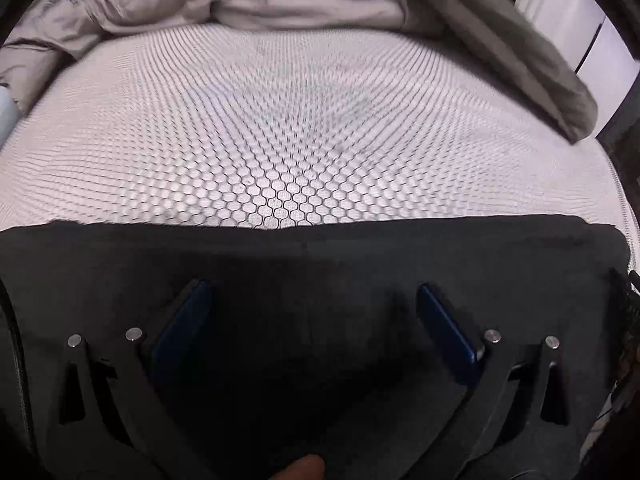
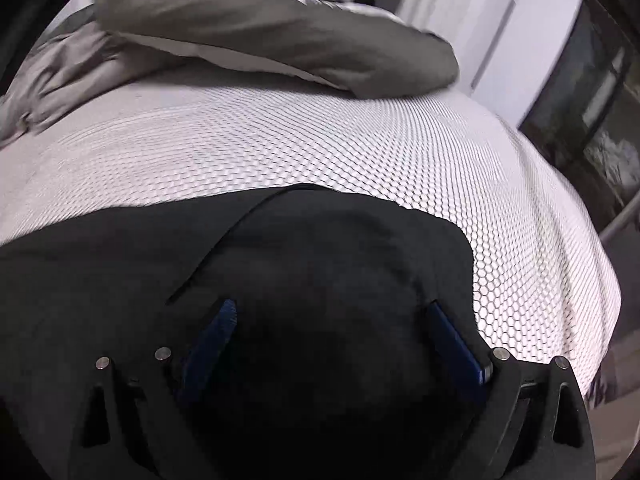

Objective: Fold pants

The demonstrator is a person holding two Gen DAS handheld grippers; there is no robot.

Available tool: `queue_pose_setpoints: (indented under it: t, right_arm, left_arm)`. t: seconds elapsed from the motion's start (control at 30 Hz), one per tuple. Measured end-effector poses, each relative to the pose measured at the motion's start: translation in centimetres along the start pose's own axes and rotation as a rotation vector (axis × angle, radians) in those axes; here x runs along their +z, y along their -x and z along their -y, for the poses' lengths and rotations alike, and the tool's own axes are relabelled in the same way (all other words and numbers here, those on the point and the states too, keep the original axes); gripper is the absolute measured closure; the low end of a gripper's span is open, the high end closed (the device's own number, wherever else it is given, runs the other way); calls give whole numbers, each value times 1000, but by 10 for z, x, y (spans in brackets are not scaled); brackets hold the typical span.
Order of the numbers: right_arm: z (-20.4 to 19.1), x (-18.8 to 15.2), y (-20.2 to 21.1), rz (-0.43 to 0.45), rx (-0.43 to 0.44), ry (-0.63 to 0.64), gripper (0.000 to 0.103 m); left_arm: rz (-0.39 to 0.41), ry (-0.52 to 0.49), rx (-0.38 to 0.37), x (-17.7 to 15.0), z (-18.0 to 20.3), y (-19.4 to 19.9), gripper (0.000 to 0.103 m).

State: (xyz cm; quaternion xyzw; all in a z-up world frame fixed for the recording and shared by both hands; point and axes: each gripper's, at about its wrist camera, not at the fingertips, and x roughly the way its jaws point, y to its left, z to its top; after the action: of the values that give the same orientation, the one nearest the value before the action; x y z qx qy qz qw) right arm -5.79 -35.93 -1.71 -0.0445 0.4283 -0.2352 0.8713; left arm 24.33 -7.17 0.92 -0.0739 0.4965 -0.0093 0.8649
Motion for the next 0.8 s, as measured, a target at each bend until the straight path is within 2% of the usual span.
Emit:
queue_pose_setpoints:
  t: [0.07,0.1,0.17,0.23,0.3,0.37,0.47,0.5,0.57,0.73,0.8]
  right_arm:
    - [-8,-10,24,40,74,40,6]
    - [-14,-13,31,46,117,61,6]
    - [-26,-24,47,48,212,118,6]
    - [-37,-27,41,23,272,160,6]
    - [-47,-37,33,-11,225,207,6]
    - [-47,-45,32,-34,179,212,6]
    - [-16,-50,31,-43,164,140,6]
    - [-3,-53,32,-37,170,127,9]
    - [8,-59,37,-41,236,110,11]
    - [-15,-76,50,-23,148,232,11]
    - [-18,-72,49,-19,139,239,10]
  left_arm:
    - [64,-71,-21,-11,14,25,2]
    - [70,-109,-69,-19,27,34,1]
    - [41,-150,-178,-30,47,35,1]
    - [-35,-203,-247,-43,64,25,1]
    - [-85,-240,-210,-52,75,10,1]
    - [-90,-274,-145,-54,74,1,1]
    - [-84,-272,-143,-53,62,4,1]
    - [-81,-267,-143,-62,53,10,1]
    - [-79,-255,-116,-65,45,14,1]
    - [-73,-250,-106,-71,43,23,1]
    - [-62,-233,-115,-71,43,31,1]
